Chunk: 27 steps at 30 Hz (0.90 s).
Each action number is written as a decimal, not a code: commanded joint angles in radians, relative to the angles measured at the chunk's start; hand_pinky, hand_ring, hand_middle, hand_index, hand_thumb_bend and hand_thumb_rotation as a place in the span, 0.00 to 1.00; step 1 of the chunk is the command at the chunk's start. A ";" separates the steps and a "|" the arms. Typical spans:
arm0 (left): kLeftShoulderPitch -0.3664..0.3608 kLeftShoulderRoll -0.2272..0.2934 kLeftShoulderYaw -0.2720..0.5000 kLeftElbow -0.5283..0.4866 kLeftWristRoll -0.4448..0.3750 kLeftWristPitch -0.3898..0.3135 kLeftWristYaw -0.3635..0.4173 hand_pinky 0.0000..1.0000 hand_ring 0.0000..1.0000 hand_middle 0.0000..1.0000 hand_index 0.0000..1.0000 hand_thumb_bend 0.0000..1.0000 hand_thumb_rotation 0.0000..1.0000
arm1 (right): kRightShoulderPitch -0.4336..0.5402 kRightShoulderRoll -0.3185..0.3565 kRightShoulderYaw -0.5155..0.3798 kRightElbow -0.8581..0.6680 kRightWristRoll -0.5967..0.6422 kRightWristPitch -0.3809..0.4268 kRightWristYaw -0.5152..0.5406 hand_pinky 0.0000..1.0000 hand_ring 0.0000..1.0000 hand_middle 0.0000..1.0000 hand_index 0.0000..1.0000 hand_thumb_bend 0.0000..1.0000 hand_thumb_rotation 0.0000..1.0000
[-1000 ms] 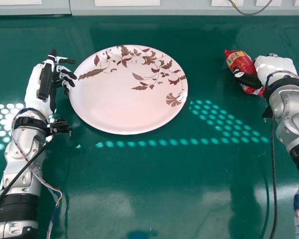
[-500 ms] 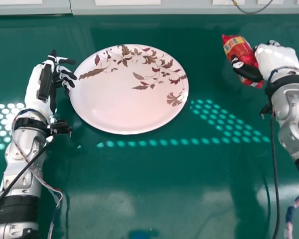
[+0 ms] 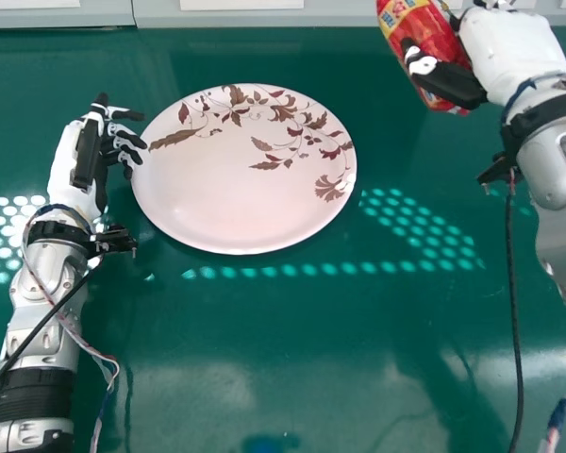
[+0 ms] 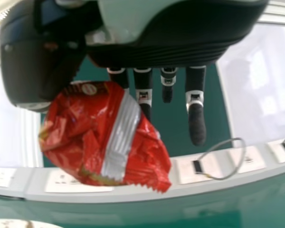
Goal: Pick up biscuit and place it in the plate
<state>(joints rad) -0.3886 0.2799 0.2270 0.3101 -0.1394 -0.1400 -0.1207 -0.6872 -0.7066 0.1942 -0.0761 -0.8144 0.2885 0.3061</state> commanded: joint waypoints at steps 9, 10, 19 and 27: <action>-0.036 0.005 -0.004 0.033 0.010 0.000 0.001 0.07 0.23 0.32 0.48 0.48 0.08 | -0.207 0.174 0.159 0.178 -0.089 -0.105 -0.038 0.29 0.42 0.52 0.52 0.49 0.00; -0.038 0.005 -0.005 0.032 0.009 0.001 0.000 0.07 0.22 0.32 0.48 0.48 0.08 | -0.223 0.195 0.174 0.217 -0.094 -0.118 -0.051 0.29 0.42 0.51 0.53 0.49 0.00; -0.044 0.000 -0.006 0.028 0.006 0.001 0.000 0.07 0.22 0.31 0.48 0.48 0.08 | -0.312 0.357 0.237 0.537 -0.069 -0.207 -0.180 0.29 0.42 0.49 0.56 0.49 0.00; -0.036 0.001 -0.006 0.010 0.009 0.007 0.005 0.07 0.23 0.32 0.48 0.48 0.08 | -0.374 0.448 0.288 0.861 -0.040 -0.283 -0.284 0.28 0.43 0.53 0.52 0.49 0.00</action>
<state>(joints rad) -0.4295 0.2820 0.2232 0.3340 -0.1364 -0.1361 -0.1193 -1.0252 -0.2716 0.4637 0.7477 -0.8452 0.0081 0.0476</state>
